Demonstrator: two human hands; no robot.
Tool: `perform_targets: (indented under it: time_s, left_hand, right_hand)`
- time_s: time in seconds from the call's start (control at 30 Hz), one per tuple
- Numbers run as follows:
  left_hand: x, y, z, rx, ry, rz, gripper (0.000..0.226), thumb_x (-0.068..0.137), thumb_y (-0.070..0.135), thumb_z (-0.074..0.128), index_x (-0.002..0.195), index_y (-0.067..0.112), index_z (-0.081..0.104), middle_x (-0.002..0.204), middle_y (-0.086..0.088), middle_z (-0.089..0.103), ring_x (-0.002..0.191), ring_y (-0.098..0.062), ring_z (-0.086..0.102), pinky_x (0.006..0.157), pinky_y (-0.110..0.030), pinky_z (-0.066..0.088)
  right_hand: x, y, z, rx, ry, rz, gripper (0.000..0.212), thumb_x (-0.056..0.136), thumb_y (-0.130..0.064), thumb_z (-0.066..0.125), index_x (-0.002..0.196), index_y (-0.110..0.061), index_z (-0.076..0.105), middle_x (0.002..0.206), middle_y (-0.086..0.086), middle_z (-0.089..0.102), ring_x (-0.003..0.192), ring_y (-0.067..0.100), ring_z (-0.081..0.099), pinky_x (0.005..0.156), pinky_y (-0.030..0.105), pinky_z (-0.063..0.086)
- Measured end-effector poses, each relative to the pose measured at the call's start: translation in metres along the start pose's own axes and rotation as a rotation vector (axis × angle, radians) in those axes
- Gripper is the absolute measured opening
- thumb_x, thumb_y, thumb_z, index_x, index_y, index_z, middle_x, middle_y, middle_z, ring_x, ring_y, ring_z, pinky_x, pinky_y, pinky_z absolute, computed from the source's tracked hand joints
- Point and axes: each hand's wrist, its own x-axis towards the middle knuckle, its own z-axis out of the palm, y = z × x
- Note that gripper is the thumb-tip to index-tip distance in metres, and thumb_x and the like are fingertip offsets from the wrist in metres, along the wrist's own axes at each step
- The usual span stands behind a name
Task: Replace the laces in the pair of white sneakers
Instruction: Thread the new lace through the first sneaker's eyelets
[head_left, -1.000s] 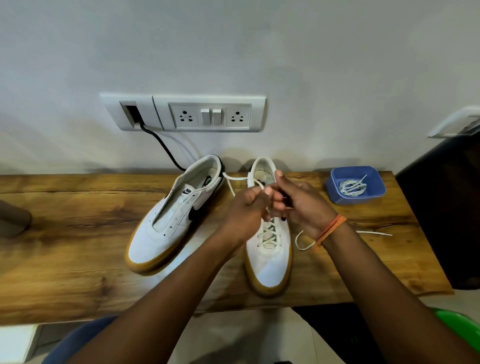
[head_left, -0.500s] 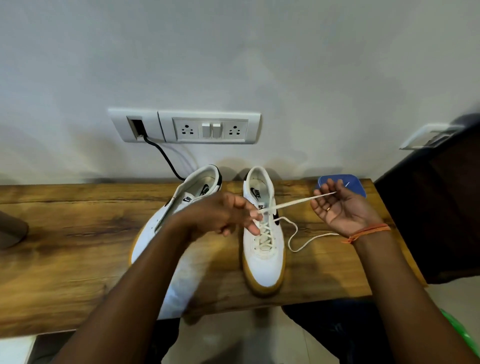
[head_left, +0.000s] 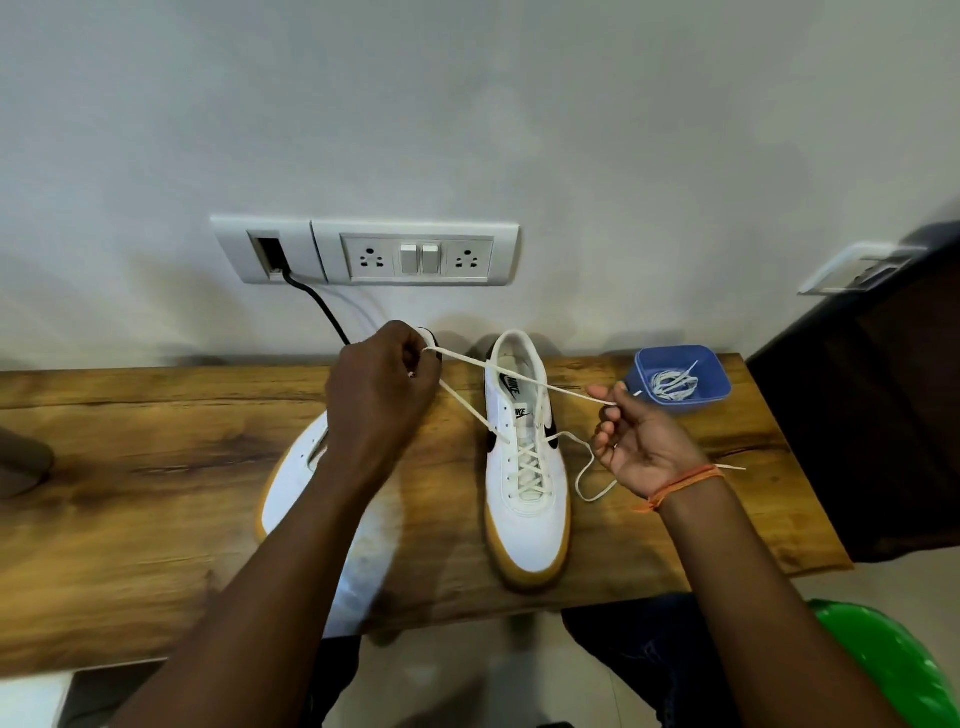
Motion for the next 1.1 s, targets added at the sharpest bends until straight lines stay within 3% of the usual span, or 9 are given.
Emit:
perform_targets:
  time_s: [0.13, 0.3, 0.43, 0.53, 0.67, 0.73, 0.8, 0.93, 1.1]
  left_hand:
    - [0.000, -0.006, 0.000, 0.249, 0.019, 0.092, 0.014, 0.088, 0.029, 0.061, 0.095, 0.016, 0.062, 0.083, -0.002, 0.070, 0.074, -0.028, 0.063, 0.059, -0.035, 0.046]
    - [-0.006, -0.015, 0.008, 0.404, -0.129, 0.103, 0.023, 0.084, 0.005, 0.053, 0.105, 0.008, 0.059, 0.099, -0.013, 0.063, 0.079, -0.038, 0.059, 0.060, -0.038, 0.043]
    - [-0.012, -0.021, 0.020, 0.365, -0.291, 0.070, 0.022, 0.077, 0.007, 0.066, 0.098, 0.013, 0.063, 0.095, -0.002, 0.065, 0.085, -0.028, 0.062, 0.062, -0.032, 0.043]
    - [-0.013, -0.028, 0.027, 0.235, -0.453, 0.053, 0.027, 0.068, 0.012, 0.076, 0.092, 0.017, 0.064, 0.089, 0.003, 0.065, 0.081, -0.018, 0.062, 0.069, -0.035, 0.052]
    - [-0.014, -0.009, 0.039, -0.090, -0.389, 0.099, 0.019, 0.080, 0.016, 0.076, 0.096, 0.020, 0.066, 0.081, 0.018, 0.060, 0.073, 0.008, 0.055, 0.066, -0.008, 0.039]
    - [-0.017, 0.005, 0.047, -0.318, -0.449, 0.048, 0.017, 0.086, 0.017, 0.073, 0.102, 0.020, 0.070, 0.090, 0.014, 0.067, 0.066, 0.002, 0.062, 0.064, -0.018, 0.049]
    - [-0.022, 0.015, 0.053, -0.484, -0.559, -0.062, 0.020, 0.088, 0.015, 0.073, 0.108, 0.016, 0.072, 0.096, 0.003, 0.072, 0.056, -0.013, 0.065, 0.050, -0.024, 0.051]
    - [-0.027, 0.015, 0.060, -0.648, -0.605, -0.207, 0.017, 0.081, 0.004, 0.076, 0.098, 0.001, 0.072, 0.079, -0.020, 0.070, 0.053, -0.014, 0.060, 0.045, -0.023, 0.049]
    - [-0.026, 0.010, 0.063, -0.661, -0.638, -0.294, 0.020, 0.078, 0.000, 0.078, 0.097, 0.000, 0.071, 0.075, -0.016, 0.069, 0.053, -0.013, 0.059, 0.049, -0.025, 0.052]
  right_hand:
    - [0.008, 0.004, 0.000, -0.076, -0.037, -0.009, 0.019, 0.098, -0.020, 0.054, 0.101, -0.007, 0.067, 0.058, -0.003, 0.053, 0.050, 0.004, 0.051, 0.046, 0.018, 0.050]
    - [0.011, -0.008, 0.008, -0.280, -0.096, -0.130, 0.010, 0.095, -0.008, 0.056, 0.095, -0.004, 0.066, 0.068, 0.005, 0.066, 0.058, 0.012, 0.064, 0.053, 0.025, 0.058]
    - [0.007, -0.009, 0.012, -0.576, -0.157, -0.241, 0.008, 0.094, -0.004, 0.059, 0.099, -0.002, 0.065, 0.074, 0.009, 0.070, 0.058, 0.015, 0.065, 0.057, 0.025, 0.056]
    - [0.011, -0.003, 0.012, -0.799, -0.191, -0.292, 0.013, 0.092, -0.004, 0.064, 0.104, -0.001, 0.061, 0.081, 0.015, 0.073, 0.060, 0.019, 0.066, 0.057, 0.028, 0.055]
    - [0.013, 0.002, 0.016, -0.890, -0.251, -0.371, 0.018, 0.088, -0.006, 0.070, 0.098, -0.004, 0.055, 0.082, 0.016, 0.075, 0.069, 0.028, 0.070, 0.062, 0.034, 0.052]
    - [0.011, 0.006, 0.023, -0.875, -0.319, -0.372, 0.019, 0.088, -0.006, 0.070, 0.096, -0.005, 0.053, 0.083, 0.016, 0.075, 0.072, 0.029, 0.072, 0.062, 0.033, 0.052]
    - [0.008, 0.008, 0.028, -0.844, -0.396, -0.368, 0.017, 0.087, -0.005, 0.070, 0.094, -0.005, 0.054, 0.082, 0.018, 0.074, 0.072, 0.029, 0.072, 0.059, 0.030, 0.054]
    - [0.006, 0.008, 0.027, -0.834, -0.393, -0.348, 0.015, 0.082, -0.004, 0.075, 0.088, -0.006, 0.061, 0.074, 0.013, 0.074, 0.067, 0.023, 0.072, 0.058, 0.028, 0.054]
    - [0.008, 0.004, 0.024, -0.726, -0.324, -0.342, 0.014, 0.072, -0.001, 0.080, 0.080, -0.005, 0.069, 0.067, 0.009, 0.071, 0.060, 0.017, 0.067, 0.056, 0.026, 0.055]
